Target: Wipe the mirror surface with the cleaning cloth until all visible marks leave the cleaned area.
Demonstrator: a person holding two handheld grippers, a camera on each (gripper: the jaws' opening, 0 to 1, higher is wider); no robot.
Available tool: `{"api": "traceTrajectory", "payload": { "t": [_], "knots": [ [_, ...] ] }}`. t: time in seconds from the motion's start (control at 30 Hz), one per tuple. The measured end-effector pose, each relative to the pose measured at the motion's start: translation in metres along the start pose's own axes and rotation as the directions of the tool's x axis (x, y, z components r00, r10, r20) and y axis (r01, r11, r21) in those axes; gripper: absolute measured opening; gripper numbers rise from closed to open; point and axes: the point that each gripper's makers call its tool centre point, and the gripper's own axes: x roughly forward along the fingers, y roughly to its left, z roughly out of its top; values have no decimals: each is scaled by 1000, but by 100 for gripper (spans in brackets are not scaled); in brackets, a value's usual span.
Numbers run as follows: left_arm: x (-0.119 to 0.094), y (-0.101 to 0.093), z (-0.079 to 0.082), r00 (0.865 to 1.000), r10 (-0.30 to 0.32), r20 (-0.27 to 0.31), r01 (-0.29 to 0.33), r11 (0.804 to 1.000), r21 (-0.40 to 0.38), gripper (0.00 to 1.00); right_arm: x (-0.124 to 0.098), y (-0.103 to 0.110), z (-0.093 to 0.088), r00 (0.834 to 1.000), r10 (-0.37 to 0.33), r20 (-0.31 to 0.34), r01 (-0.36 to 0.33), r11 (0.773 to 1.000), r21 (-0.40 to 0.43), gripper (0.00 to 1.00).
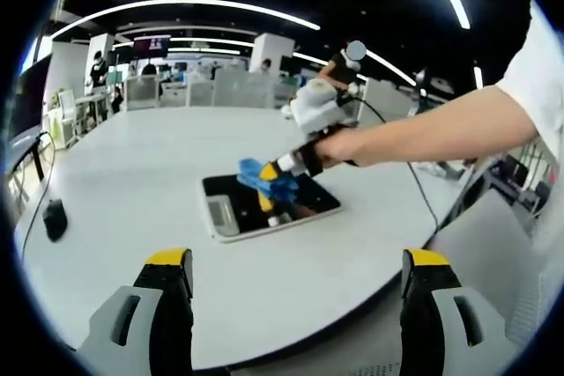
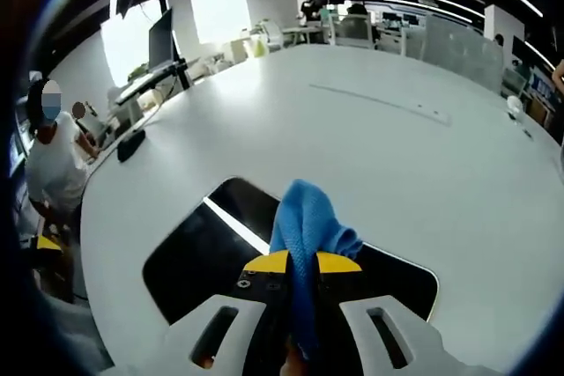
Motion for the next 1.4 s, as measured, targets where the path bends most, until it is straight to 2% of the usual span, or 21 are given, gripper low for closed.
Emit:
{"api": "traceTrajectory", "payload": {
  "t": [1.4],
  "knots": [
    [0,-3,1,1000,-21,13,21,1000,16,99,19,54,23,998,71,1,-71,997,-28,4]
  ]
}}
